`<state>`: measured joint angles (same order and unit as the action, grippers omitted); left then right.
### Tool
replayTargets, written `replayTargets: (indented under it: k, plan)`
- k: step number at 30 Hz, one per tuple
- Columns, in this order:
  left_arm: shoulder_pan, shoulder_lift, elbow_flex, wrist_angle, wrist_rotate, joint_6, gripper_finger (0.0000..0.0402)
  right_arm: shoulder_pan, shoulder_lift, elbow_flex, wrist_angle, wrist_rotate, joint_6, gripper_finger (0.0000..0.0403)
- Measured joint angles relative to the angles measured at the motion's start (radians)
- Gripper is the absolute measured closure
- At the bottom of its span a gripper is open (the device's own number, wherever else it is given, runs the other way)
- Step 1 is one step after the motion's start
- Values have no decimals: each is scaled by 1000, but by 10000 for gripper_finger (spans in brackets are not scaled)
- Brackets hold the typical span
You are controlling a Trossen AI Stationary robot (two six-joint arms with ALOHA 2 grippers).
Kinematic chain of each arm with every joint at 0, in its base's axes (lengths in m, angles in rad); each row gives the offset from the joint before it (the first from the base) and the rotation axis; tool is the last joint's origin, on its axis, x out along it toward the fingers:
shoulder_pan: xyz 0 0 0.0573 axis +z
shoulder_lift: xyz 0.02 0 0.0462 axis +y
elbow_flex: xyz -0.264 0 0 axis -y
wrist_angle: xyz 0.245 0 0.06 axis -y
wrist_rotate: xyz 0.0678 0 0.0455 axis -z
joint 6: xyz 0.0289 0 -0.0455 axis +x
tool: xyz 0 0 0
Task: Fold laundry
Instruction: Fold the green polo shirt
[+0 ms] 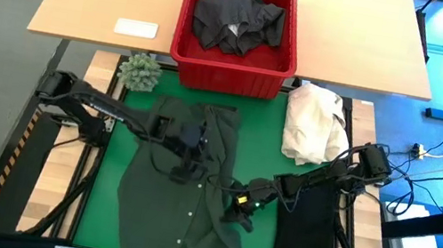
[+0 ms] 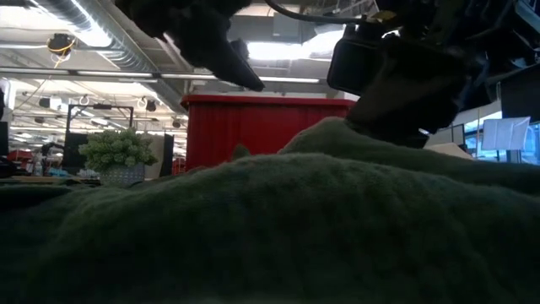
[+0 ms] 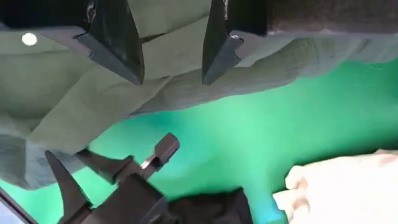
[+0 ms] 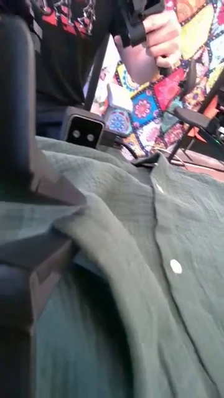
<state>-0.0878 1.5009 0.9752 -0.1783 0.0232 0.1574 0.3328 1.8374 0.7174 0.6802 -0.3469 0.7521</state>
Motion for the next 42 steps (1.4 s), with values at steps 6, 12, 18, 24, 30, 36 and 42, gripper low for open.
replayTargets:
  k: [6,12,18,24,30,36,42]
  plan:
    - [-111,0,0,6,-134,-114,248,0,0,3,5,-145,1,262]
    - [-219,10,0,6,-253,-234,248,2,0,53,16,-275,1,249]
    - [-317,9,0,16,-355,-306,248,1,0,119,25,-288,-5,249]
    - [-382,9,0,49,-413,-349,248,0,0,153,-59,-140,-52,249]
    - [-419,9,0,74,-477,-350,248,-7,0,174,-147,-52,-80,248]
    - [-425,9,0,93,-486,-350,248,-18,0,174,-153,-7,-85,249]
    - [-424,9,0,92,-496,-350,248,-21,0,174,-94,-67,-108,249]
